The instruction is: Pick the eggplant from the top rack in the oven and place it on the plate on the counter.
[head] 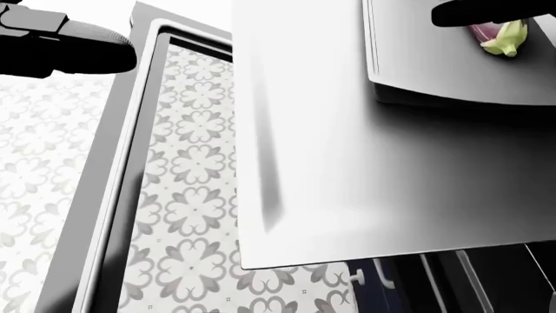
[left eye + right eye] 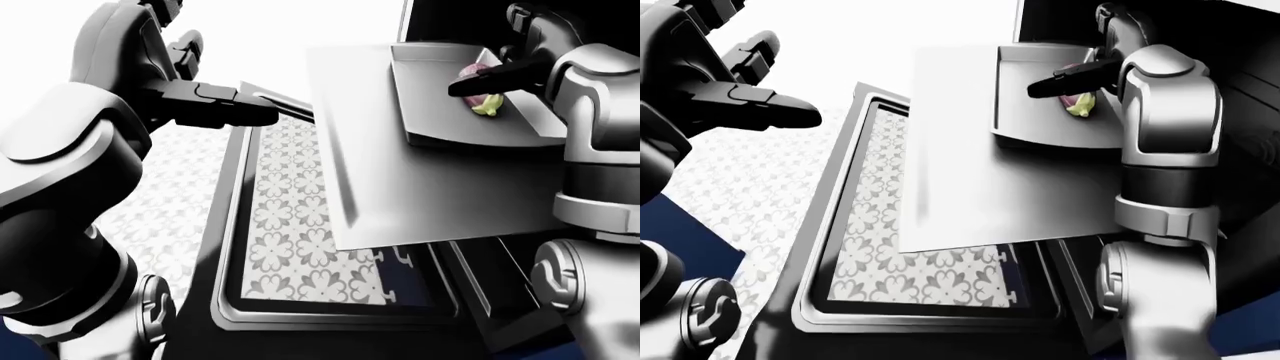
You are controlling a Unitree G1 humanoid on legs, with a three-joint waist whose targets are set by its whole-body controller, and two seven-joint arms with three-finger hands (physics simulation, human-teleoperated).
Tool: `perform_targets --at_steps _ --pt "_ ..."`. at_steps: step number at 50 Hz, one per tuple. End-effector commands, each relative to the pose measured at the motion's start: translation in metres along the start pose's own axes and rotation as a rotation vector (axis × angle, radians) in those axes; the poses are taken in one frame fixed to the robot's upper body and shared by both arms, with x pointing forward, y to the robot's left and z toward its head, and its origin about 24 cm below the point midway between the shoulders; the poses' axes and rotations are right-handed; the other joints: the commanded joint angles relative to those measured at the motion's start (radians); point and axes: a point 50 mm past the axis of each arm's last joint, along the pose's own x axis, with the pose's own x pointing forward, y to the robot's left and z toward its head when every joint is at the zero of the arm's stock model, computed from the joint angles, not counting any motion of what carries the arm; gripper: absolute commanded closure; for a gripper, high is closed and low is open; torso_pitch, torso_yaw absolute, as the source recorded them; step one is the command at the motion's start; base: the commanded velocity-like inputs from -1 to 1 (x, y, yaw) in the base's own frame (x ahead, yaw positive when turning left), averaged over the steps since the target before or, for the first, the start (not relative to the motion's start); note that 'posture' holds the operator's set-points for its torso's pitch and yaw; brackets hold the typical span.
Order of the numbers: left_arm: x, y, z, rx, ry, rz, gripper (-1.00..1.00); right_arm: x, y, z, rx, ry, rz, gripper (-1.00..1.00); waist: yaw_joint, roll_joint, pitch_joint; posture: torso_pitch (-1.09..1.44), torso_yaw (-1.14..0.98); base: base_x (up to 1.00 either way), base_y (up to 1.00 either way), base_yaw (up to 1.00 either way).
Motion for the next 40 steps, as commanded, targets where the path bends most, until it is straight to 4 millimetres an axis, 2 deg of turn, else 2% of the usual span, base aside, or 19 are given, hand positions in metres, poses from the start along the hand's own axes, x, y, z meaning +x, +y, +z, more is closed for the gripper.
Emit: perform_targets --at_steps 1,6,9,12,22,27,29,40 --pt "-0.002 0.001 0.011 0.000 -0.069 0.009 -1.00 -0.008 -0.008 0.029 -0.028 -0.137 -0.035 -1.00 0.001 -0.007 -0.034 0.00 0.00 0.00 0.00 0.00" --pt "-0.003 0.000 0.013 0.002 -0.070 0.006 -1.00 -0.001 -0.010 0.024 -0.034 -0.111 -0.043 -1.00 0.001 -0.004 -0.033 0.00 0.00 0.00 0.00 0.00" --pt "-0.002 0.000 0.013 0.004 -0.070 0.004 -1.00 0.005 -0.009 0.009 -0.054 -0.053 -0.039 -1.00 0.001 -0.007 -0.033 0.00 0.00 0.00 0.00 0.00" --pt "-0.002 0.000 0.013 0.003 -0.070 0.003 -1.00 0.009 -0.012 0.006 -0.064 -0.039 -0.055 -1.00 0.002 -0.011 -0.034 0.00 0.00 0.00 0.00 0.00" --pt "-0.001 0.000 0.004 0.003 -0.063 0.006 -1.00 0.028 -0.006 -0.015 -0.074 -0.008 -0.078 -1.00 0.004 -0.009 -0.038 0.00 0.00 0.00 0.00 0.00" --pt "0.004 0.001 -0.002 0.005 -0.054 0.011 -1.00 0.035 -0.006 -0.012 -0.086 -0.024 -0.096 -1.00 0.005 -0.008 -0.041 0.00 0.00 0.00 0.00 0.00" --pt "0.000 0.000 0.003 0.003 -0.067 0.005 -1.00 0.036 -0.008 -0.008 -0.093 -0.028 -0.123 -1.00 0.005 -0.007 -0.041 0.01 0.00 0.00 0.00 0.00" --pt "-0.001 -0.001 0.004 0.017 -0.092 -0.010 -1.00 0.041 -0.011 -0.010 -0.090 -0.022 -0.174 -1.00 0.008 -0.010 -0.002 0.09 0.00 0.00 0.00 0.00"
